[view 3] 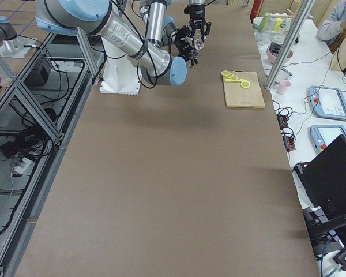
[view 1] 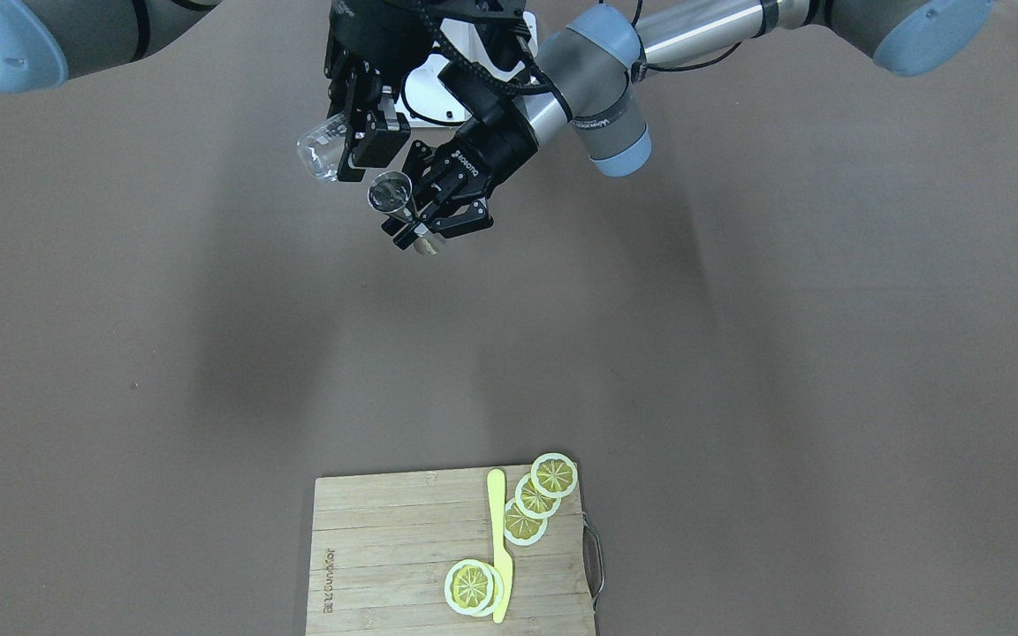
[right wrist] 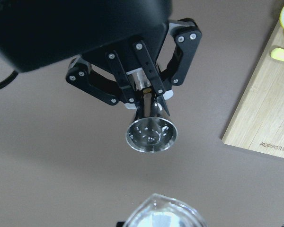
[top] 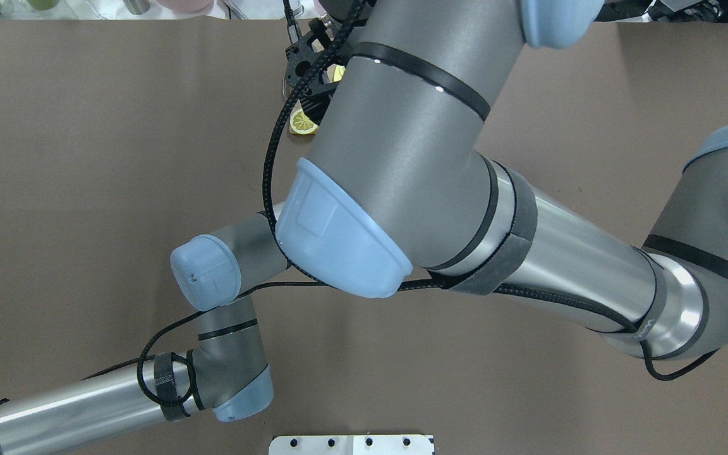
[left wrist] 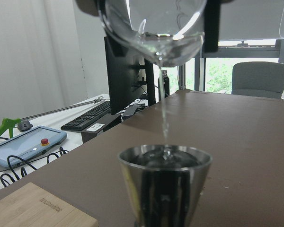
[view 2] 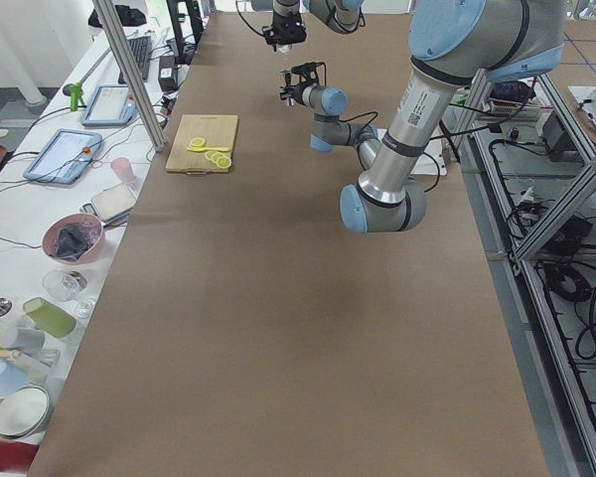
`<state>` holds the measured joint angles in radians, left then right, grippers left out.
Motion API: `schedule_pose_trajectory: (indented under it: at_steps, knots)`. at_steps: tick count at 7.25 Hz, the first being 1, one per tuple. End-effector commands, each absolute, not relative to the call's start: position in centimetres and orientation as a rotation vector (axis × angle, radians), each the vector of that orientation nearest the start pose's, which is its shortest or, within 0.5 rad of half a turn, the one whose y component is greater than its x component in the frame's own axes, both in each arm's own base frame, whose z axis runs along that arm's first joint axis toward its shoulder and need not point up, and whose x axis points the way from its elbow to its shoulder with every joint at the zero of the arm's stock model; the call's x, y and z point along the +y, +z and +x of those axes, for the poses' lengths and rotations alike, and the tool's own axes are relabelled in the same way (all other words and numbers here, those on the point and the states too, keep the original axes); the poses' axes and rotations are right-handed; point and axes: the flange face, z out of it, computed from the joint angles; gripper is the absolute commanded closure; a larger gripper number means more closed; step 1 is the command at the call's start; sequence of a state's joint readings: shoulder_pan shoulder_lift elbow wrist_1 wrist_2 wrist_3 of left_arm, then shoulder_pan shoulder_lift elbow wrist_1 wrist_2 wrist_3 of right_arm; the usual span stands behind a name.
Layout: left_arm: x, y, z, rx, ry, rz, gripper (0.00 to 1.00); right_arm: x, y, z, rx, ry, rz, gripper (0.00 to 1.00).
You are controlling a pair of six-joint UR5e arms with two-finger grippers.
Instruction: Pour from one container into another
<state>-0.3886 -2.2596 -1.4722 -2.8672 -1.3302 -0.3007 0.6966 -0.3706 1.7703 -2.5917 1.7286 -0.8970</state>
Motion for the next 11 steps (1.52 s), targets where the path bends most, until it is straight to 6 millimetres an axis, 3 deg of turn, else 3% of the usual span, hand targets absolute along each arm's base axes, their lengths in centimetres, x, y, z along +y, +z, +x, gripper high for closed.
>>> schedule_pose_trajectory:
  at_steps: [1, 3, 5, 7, 8, 10, 11]
  knots:
    - [-39.5, 14.9, 54.8, 1.15, 0.378, 1.503, 1.0, -48.2, -0.9, -34.9, -0.277, -1.72, 0.499, 1.0]
    - [-40.3, 14.9, 54.2, 1.135, 0.358, 1.51, 1.0, -49.4, 3.0, -30.8, -0.357, -1.657, 0.584, 1.0]
    - [-42.9, 15.7, 52.5, 1.067, 0.303, 1.53, 1.0, -50.5, 8.9, -25.0, -0.445, -1.578, 0.657, 1.0]
    - [-45.8, 18.6, 49.9, 1.065, 0.141, 1.463, 1.0, -51.2, 15.4, -20.1, -0.532, -1.533, 0.722, 1.0]
    - [-48.3, 21.4, 47.3, 0.999, 0.108, 1.46, 1.0, -51.9, 18.1, -17.8, -0.56, -1.52, 0.754, 1.0]
    - [-50.8, 28.7, 43.2, 0.874, 0.09, 1.416, 1.0, -52.5, 25.5, -13.5, -0.619, -1.494, 0.798, 1.0]
    - [-51.8, 30.8, 41.2, 0.833, 0.074, 1.407, 1.0, -53.2, 28.8, -11.0, -0.673, -1.446, 0.829, 1.0]
